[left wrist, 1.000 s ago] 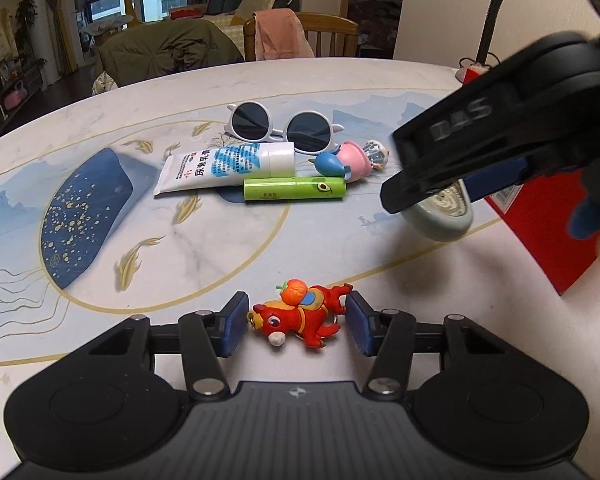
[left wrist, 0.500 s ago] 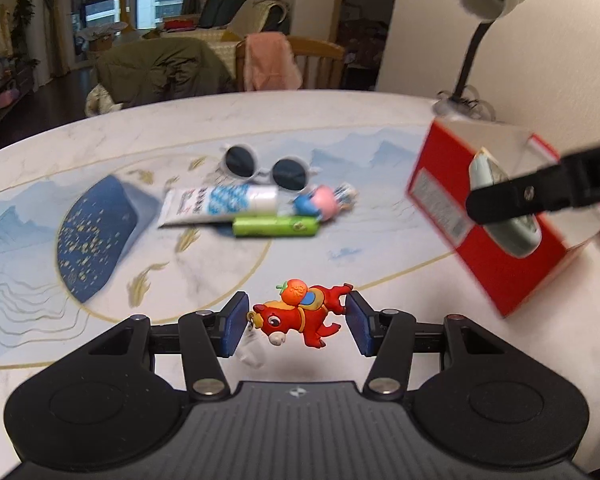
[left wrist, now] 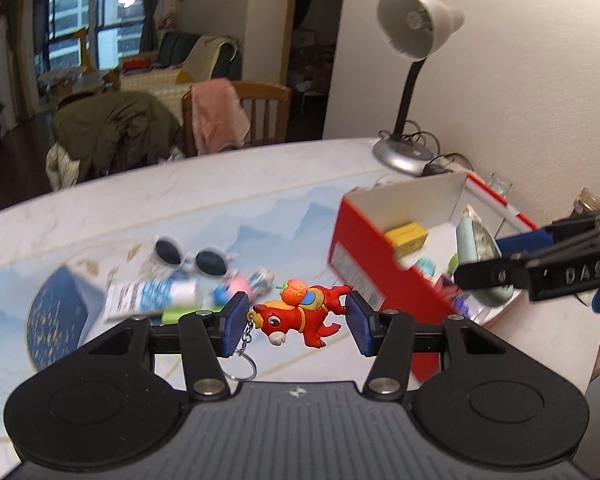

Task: Organize rigid objects
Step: 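Carry the red toy and tape dispenser with both grippers into the shoebox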

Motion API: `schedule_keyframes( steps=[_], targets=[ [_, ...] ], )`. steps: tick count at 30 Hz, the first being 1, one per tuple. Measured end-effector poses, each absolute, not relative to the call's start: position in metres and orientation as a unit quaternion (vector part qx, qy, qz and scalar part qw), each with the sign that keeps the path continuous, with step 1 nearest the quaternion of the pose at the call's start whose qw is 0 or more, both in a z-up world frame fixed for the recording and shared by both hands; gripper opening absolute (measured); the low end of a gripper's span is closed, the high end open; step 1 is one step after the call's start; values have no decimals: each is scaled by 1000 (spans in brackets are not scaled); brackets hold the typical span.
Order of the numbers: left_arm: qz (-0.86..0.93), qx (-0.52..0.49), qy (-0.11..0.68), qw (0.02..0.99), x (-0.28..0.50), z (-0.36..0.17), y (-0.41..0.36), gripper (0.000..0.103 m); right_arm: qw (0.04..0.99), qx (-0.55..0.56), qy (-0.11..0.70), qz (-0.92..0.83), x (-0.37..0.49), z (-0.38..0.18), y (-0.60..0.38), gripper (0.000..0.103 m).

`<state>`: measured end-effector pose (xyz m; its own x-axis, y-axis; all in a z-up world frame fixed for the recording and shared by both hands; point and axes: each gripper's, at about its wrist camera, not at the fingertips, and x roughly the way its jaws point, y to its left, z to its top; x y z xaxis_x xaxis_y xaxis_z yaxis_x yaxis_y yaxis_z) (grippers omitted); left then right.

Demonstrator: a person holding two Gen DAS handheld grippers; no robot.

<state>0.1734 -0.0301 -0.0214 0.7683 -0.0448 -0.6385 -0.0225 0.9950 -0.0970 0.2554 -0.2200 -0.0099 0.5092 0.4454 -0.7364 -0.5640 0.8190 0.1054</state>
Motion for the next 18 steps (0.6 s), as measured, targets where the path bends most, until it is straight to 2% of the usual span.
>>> schedule_keyframes(
  steps=[8,18],
  targets=[
    [-39,-24,329,943,212,-2,-80,52,873,-63,398,275,280,-10,-271,65],
    [-69,-8,352,933,266,-13,-143,52,879,-56,407,242,313,-23,-334,65]
  ],
)
